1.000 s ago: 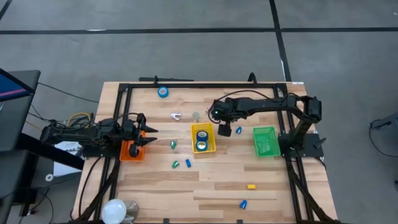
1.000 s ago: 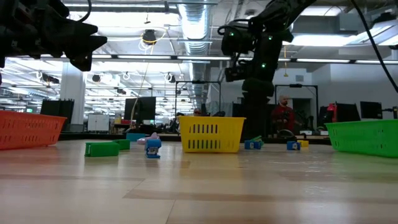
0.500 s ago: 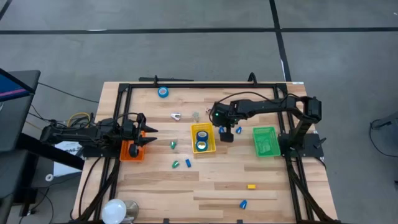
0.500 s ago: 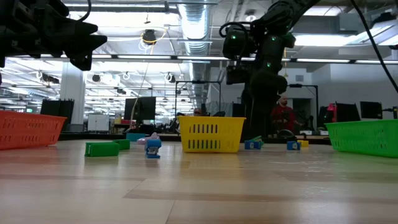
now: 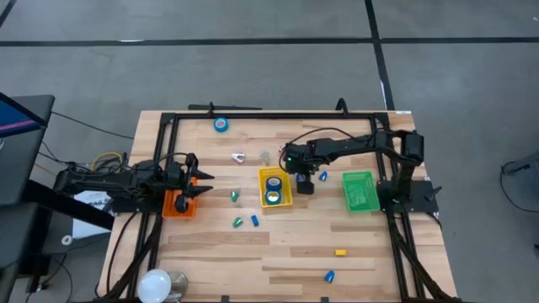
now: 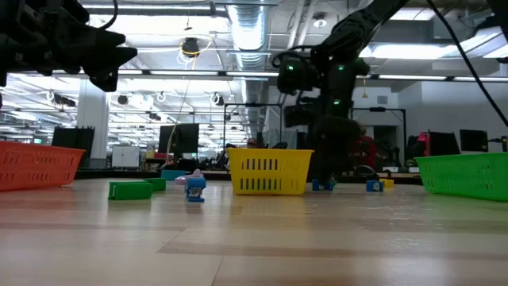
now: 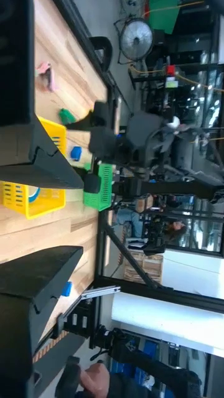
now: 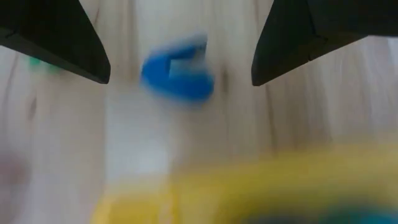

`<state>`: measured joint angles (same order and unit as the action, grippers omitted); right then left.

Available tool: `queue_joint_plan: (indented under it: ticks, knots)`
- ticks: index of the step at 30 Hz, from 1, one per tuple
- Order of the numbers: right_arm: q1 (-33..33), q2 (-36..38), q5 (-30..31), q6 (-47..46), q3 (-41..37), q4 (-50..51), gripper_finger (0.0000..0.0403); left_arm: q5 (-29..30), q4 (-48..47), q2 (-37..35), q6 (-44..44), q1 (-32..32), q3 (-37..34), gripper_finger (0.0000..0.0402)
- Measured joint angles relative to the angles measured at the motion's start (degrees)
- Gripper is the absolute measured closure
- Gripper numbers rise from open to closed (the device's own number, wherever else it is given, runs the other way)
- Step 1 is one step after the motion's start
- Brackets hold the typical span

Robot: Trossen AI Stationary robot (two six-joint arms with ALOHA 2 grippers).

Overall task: Pick and place Stapler, Stapler remover, tape
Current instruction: Put the blue stapler into the green basket

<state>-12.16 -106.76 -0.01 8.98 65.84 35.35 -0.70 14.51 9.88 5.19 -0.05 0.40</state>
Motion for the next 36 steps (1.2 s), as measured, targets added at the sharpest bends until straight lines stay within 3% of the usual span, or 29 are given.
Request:
queue_joint_plan:
  ticks: [10,25,36]
  knots:
    - [-0.36,-2.03,0.0,0.0,0.23,0.53,0.0026,0.03,0.88,2.97,0.0,0.0,0.0,0.0252]
    - [-0.36,-2.14,0.02,0.61,2.06,1.28,0.0114,0.03,1.05,3.61,0.0,0.01,0.0,0.0252]
    - [-0.36,-2.14,0.0,0.59,2.06,2.56,0.0128,0.03,1.44,3.7,0.0,0.02,0.0,0.0252]
